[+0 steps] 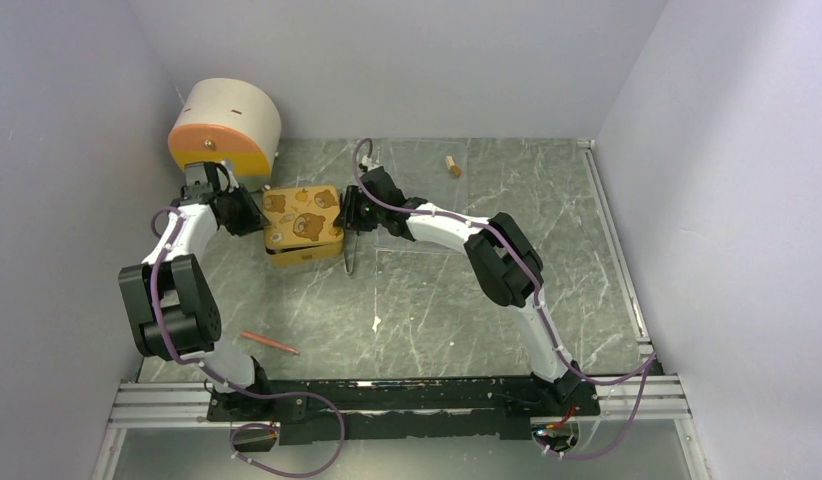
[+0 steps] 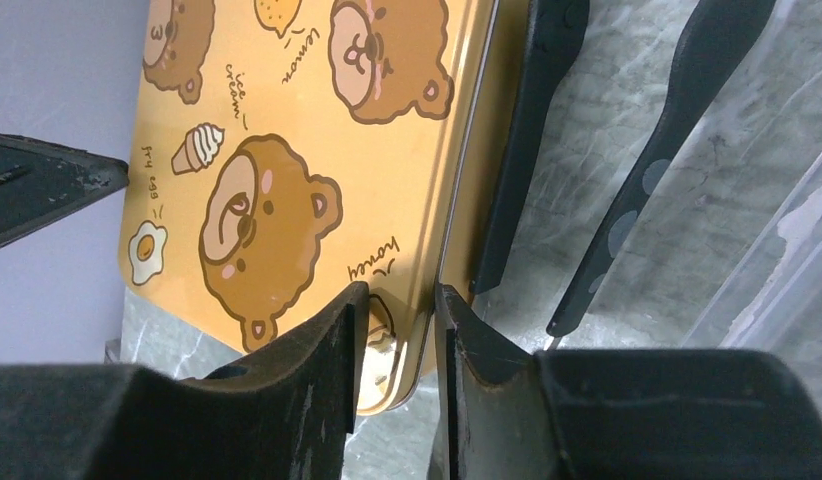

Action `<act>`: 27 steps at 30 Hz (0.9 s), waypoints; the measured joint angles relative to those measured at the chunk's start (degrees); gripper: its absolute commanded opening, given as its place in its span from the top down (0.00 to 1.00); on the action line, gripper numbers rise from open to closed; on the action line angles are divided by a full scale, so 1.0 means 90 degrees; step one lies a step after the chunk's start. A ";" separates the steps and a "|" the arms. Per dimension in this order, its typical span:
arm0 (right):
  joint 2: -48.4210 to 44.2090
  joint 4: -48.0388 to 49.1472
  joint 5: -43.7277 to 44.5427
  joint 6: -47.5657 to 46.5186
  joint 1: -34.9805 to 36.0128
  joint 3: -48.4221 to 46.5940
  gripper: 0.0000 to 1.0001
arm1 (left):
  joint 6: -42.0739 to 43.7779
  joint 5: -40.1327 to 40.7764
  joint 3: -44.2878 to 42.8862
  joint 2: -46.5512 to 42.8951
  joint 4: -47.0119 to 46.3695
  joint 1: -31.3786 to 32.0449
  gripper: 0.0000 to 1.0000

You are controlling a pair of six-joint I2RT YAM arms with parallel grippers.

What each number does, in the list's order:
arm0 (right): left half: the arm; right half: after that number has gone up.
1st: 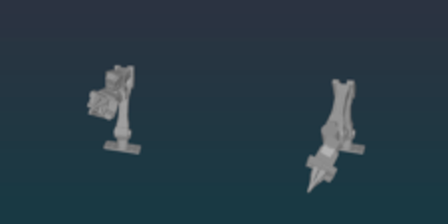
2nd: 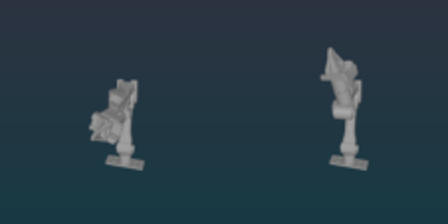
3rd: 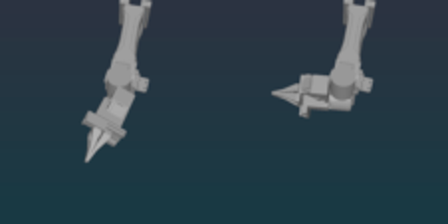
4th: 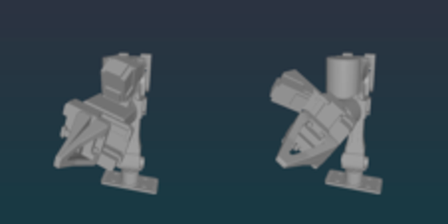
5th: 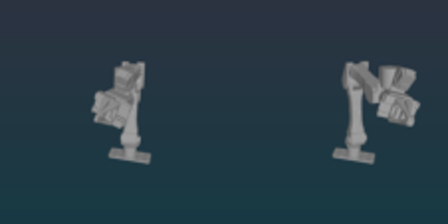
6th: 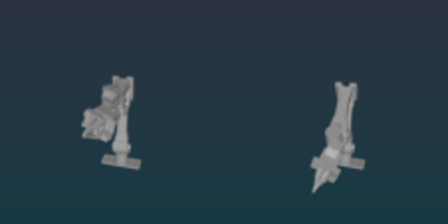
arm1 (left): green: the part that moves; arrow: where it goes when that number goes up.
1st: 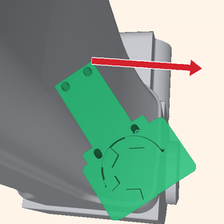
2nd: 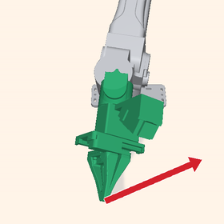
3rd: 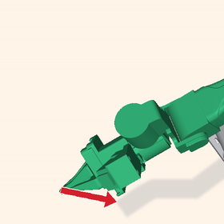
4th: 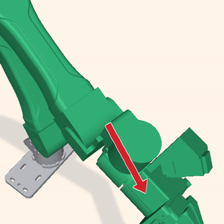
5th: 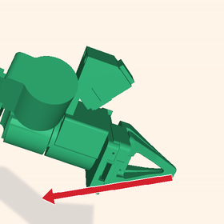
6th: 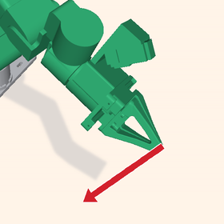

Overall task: Pack the chocolate
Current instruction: Close the box lid on the packing box.

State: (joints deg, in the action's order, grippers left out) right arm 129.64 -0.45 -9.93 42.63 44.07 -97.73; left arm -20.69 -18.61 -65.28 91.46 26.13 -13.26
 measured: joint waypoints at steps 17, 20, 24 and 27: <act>0.0000 -0.0435 -0.0240 -0.0199 0.0073 -0.0209 0.60 | -0.0002 0.1005 0.0493 -0.0435 0.0391 0.0078 0.61; 0.0000 -0.0464 -0.0226 -0.0282 0.0070 -0.0236 0.62 | -0.0012 0.1120 0.0488 -0.0435 0.0325 0.0078 0.58; 0.0019 -0.0561 -0.0112 -0.0435 0.0070 -0.0423 0.63 | -0.0124 0.1239 0.0481 -0.0408 -0.0005 0.0078 0.58; 0.0158 -0.0617 -0.0041 -0.0576 0.0070 -0.0845 0.63 | -0.0180 0.1253 0.0238 -0.0114 -0.0155 0.0078 0.60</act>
State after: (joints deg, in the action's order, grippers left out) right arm 131.07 -6.00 -10.31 37.45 44.71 -105.34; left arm -22.31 -7.33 -63.13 90.43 24.73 -12.56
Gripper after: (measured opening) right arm 0.376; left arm 0.416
